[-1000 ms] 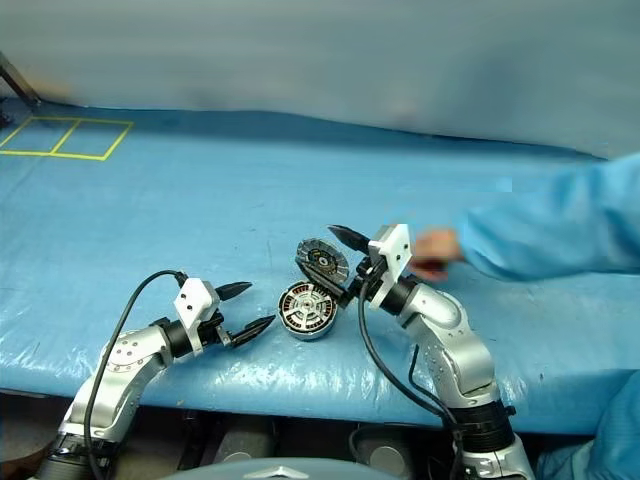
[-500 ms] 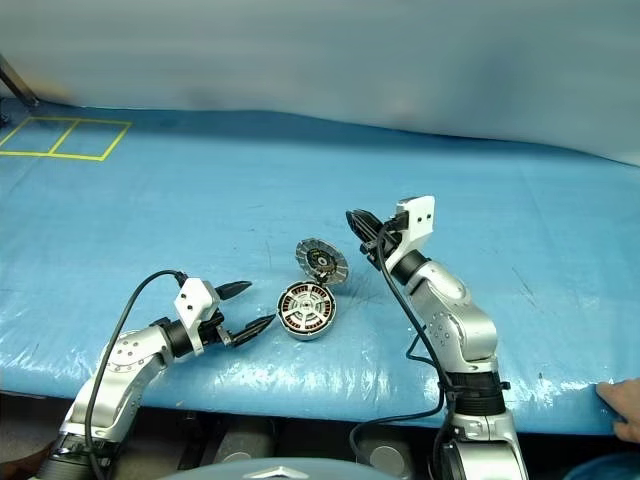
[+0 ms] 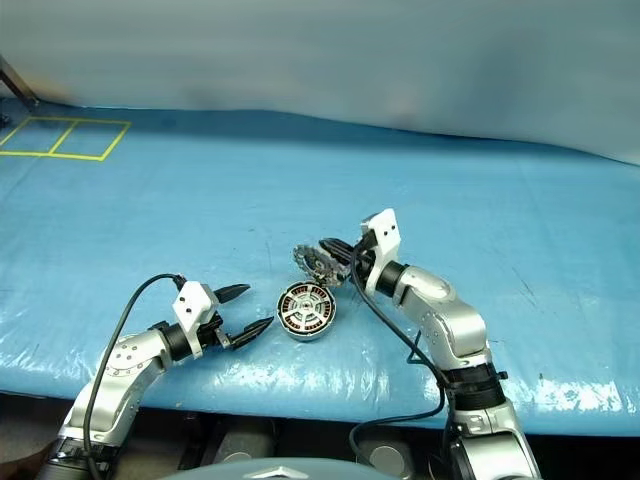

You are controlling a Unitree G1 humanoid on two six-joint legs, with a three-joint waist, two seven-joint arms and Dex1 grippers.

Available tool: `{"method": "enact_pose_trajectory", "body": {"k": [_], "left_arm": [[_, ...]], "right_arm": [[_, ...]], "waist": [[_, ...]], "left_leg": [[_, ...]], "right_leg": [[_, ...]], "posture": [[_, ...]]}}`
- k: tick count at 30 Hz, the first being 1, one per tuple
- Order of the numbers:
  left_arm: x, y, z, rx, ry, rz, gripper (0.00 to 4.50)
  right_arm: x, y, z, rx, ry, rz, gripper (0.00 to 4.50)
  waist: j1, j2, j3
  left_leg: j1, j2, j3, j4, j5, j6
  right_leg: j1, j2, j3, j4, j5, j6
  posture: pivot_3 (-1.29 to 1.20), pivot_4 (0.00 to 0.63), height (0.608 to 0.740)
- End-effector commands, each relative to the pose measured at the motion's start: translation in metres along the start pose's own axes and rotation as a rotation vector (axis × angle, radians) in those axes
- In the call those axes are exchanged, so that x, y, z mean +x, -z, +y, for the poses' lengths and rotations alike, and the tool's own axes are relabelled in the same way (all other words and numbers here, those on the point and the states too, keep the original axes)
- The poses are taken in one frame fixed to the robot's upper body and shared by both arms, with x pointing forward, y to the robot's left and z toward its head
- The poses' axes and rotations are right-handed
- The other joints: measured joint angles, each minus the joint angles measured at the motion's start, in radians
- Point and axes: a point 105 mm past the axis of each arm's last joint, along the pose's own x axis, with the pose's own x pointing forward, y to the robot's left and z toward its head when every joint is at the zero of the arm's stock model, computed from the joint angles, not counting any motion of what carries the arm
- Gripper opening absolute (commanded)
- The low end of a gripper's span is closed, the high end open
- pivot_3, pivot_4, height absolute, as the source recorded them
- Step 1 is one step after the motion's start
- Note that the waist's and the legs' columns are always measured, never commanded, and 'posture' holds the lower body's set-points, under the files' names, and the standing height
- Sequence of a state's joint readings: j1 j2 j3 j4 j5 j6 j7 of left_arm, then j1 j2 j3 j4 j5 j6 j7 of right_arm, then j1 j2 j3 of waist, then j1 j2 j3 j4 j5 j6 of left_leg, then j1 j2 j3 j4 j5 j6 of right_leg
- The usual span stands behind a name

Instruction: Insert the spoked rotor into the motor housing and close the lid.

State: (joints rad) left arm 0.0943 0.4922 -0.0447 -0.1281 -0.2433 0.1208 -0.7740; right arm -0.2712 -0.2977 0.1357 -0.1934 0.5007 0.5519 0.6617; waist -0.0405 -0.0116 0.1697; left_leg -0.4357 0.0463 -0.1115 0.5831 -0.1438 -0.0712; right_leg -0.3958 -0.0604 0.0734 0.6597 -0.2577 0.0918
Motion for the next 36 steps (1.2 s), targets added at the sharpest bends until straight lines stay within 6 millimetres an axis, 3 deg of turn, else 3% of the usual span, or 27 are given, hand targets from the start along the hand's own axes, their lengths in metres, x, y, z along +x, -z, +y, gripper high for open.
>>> {"method": "enact_pose_trajectory", "body": {"k": [1, 5, 12, 23, 25, 31, 36], "left_arm": [[-0.002, -0.009, 0.002, 0.021, -0.010, -0.033, 4.50], [-0.002, -0.008, 0.002, 0.021, -0.009, -0.029, 4.50], [-0.002, -0.008, 0.001, 0.026, -0.006, -0.027, 4.50], [-0.001, -0.010, 0.001, 0.031, -0.006, -0.027, 4.50], [-0.001, -0.010, 0.001, 0.030, -0.006, -0.027, 4.50], [-0.002, -0.009, 0.000, 0.027, -0.006, -0.026, 4.50], [-0.001, -0.009, 0.000, 0.023, -0.001, -0.026, 4.50]], "right_arm": [[-0.001, -0.005, 0.020, -0.040, -0.100, -0.021, 0.04], [-0.005, 0.008, 0.035, -0.041, -0.185, 0.006, 0.04], [-0.002, 0.037, 0.041, -0.094, -0.189, 0.109, 0.04], [-0.007, 0.074, 0.032, -0.189, -0.165, 0.237, 0.04], [-0.008, 0.074, 0.031, -0.198, -0.159, 0.231, 0.04], [-0.007, 0.049, 0.035, -0.106, -0.182, 0.125, 0.04], [-0.006, 0.037, 0.041, -0.167, -0.201, 0.101, 1.25]], "waist": [[-0.001, 0.000, 0.000], [-0.002, 0.000, 0.000], [-0.001, 0.000, 0.000], [0.001, -0.001, -0.001], [0.001, -0.002, -0.001], [0.002, -0.002, -0.001], [0.002, -0.001, -0.001]], "left_leg": [[0.000, 0.000, 0.000, 0.000, 0.000, 0.000], [0.001, 0.000, 0.000, 0.000, 0.000, 0.000], [0.000, 0.000, 0.000, 0.000, 0.000, 0.000], [0.005, 0.000, 0.000, 0.000, 0.000, -0.001], [0.005, 0.000, 0.000, 0.000, -0.001, -0.001], [0.005, 0.000, 0.000, 0.001, -0.001, -0.001], [0.003, 0.000, 0.000, 0.001, -0.001, -0.001]], "right_leg": [[0.000, 0.000, 0.000, 0.000, 0.000, 0.000], [0.000, 0.000, 0.000, 0.000, 0.000, 0.000], [0.000, 0.000, 0.000, 0.000, 0.000, 0.000], [-0.001, 0.000, 0.000, 0.000, 0.000, 0.000], [-0.001, 0.000, 0.000, 0.000, 0.000, 0.000], [-0.001, 0.000, 0.000, 0.000, 0.000, 0.000], [0.000, 0.000, 0.000, 0.000, 0.000, 0.000]], "posture": [[0.00, 0.150, 0.740], [0.00, 0.150, 0.740], [0.00, 0.150, 0.740], [0.00, 0.150, 0.740], [0.00, 0.150, 0.740], [0.00, 0.150, 0.740], [0.00, 0.150, 0.740]]}}
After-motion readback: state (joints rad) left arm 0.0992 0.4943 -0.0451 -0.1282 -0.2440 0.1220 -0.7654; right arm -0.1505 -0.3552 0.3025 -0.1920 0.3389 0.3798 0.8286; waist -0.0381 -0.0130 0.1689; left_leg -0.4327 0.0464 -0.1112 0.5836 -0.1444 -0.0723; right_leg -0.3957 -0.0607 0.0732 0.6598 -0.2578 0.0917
